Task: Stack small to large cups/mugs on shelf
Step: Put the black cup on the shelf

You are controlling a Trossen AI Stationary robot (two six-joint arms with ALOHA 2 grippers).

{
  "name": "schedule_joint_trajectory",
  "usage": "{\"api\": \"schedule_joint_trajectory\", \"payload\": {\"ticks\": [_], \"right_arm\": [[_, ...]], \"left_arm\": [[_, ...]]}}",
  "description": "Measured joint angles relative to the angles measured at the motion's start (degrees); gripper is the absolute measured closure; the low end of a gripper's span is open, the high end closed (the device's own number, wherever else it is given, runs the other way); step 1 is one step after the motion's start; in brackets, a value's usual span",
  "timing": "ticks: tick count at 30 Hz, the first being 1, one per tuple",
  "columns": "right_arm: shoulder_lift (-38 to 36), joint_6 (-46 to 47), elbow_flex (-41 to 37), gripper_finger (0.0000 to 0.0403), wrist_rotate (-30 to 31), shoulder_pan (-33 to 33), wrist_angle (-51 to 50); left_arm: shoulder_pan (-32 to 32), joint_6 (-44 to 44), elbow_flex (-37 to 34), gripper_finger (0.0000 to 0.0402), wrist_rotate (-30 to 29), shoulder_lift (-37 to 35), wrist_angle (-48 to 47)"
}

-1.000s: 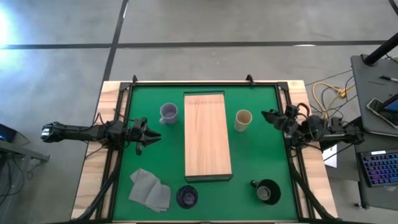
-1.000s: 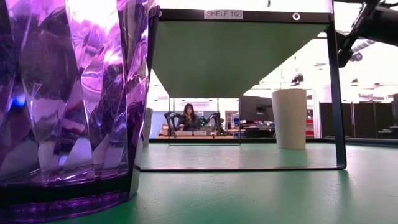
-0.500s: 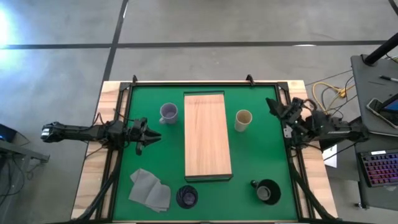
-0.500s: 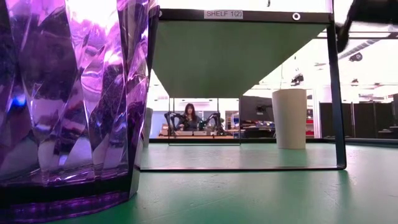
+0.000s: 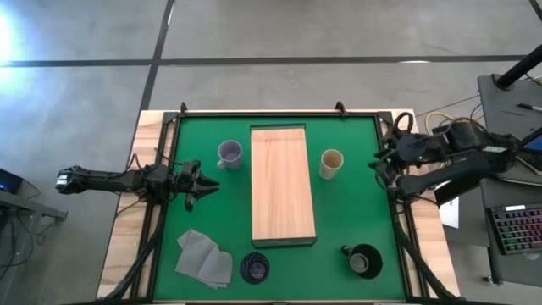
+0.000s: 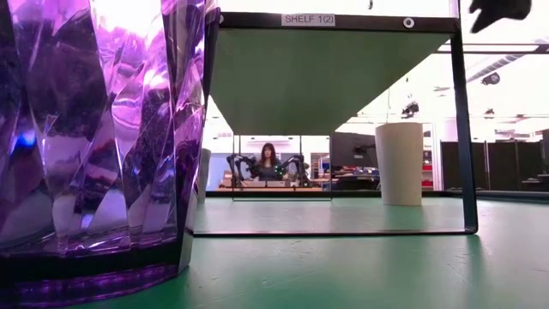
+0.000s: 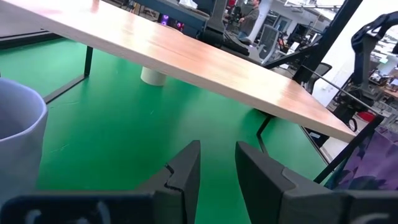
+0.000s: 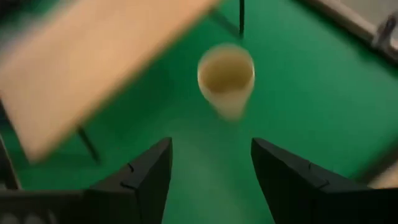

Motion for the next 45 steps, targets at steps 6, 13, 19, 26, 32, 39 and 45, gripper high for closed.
{"api": "schedule_joint_trajectory", "payload": {"ticks": [6,13,19,26,32,39,45], "right_arm": [[1.9,9.0,1.1,0.0191,-6.7,12.3,-5.6],[4.6,34.0,-8.1,0.0191,-6.8,40.4,-5.1],[10.3,57.2,-9.4,0.0191,2.7,56.4,-5.1],[21.8,59.7,-9.0,0.0191,1.3,58.1,1.8],[30.7,59.7,-7.5,0.0191,0.5,58.1,3.7],[34.2,67.8,-7.4,0.019,0.4,57.5,5.7],[36.5,66.7,-7.9,0.0191,0.8,57.4,11.4]], "left_arm": [[0.0,0.0,0.0,0.0314,0.0,0.1,0.0],[0.0,0.0,0.0,0.0314,0.2,0.1,0.0],[0.0,0.0,0.0,0.0314,0.2,0.1,0.0],[0.0,0.0,0.0,0.0314,0.1,0.1,0.0],[0.0,0.0,0.0,0.0314,0.0,0.1,0.0],[0.0,0.0,0.0,0.0314,0.0,0.1,0.0],[0.0,0.0,0.0,0.0314,0.0,0.1,0.0]]}}
